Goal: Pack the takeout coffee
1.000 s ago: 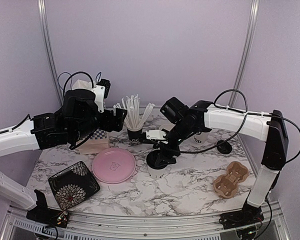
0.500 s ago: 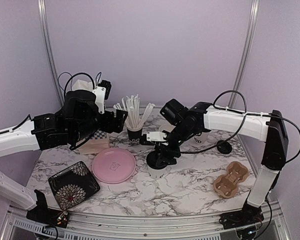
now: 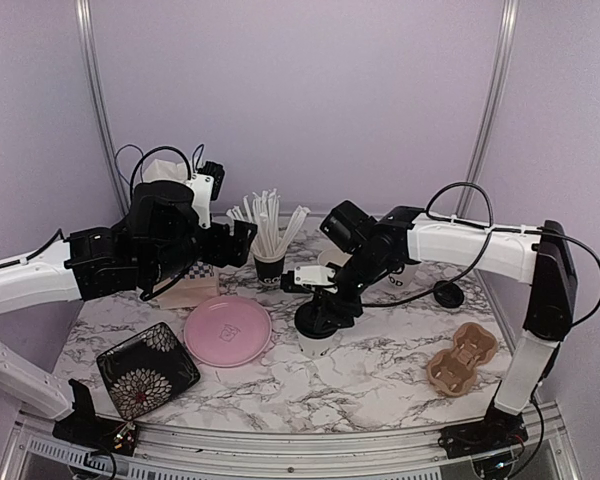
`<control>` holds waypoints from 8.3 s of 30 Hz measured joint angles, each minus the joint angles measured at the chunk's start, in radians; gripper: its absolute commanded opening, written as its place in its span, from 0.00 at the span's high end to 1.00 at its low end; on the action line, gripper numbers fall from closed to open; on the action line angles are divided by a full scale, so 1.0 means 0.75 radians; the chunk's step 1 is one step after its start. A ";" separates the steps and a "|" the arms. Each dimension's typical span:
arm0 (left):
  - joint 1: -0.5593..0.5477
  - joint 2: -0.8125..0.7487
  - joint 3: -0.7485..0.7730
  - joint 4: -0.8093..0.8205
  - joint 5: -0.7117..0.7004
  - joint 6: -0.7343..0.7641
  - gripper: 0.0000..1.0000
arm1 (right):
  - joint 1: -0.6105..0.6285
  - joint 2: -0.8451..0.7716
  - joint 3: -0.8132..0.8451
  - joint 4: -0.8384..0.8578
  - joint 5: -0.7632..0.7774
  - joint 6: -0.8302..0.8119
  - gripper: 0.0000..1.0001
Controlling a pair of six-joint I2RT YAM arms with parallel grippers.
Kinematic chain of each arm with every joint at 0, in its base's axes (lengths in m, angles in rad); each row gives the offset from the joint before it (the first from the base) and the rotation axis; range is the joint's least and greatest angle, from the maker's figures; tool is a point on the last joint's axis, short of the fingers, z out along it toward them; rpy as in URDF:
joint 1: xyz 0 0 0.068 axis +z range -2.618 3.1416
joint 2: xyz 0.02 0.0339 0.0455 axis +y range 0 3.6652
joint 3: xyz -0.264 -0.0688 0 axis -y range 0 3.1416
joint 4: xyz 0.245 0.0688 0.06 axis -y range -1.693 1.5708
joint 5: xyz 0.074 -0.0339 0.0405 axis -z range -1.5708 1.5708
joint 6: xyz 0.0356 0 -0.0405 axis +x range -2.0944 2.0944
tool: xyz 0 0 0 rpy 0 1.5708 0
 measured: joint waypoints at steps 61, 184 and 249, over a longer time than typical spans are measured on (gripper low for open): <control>0.782 -0.061 0.613 -0.844 0.037 -0.132 0.24 | -0.805 -0.479 -0.189 0.021 -0.061 0.276 0.02; 0.181 0.805 1.170 -1.057 1.570 0.241 0.72 | -0.946 -0.620 -0.938 -0.052 -0.021 -0.677 0.80; 0.181 0.569 0.862 -1.069 1.323 0.376 0.54 | -1.004 -0.694 -0.966 -0.201 0.201 -0.864 0.70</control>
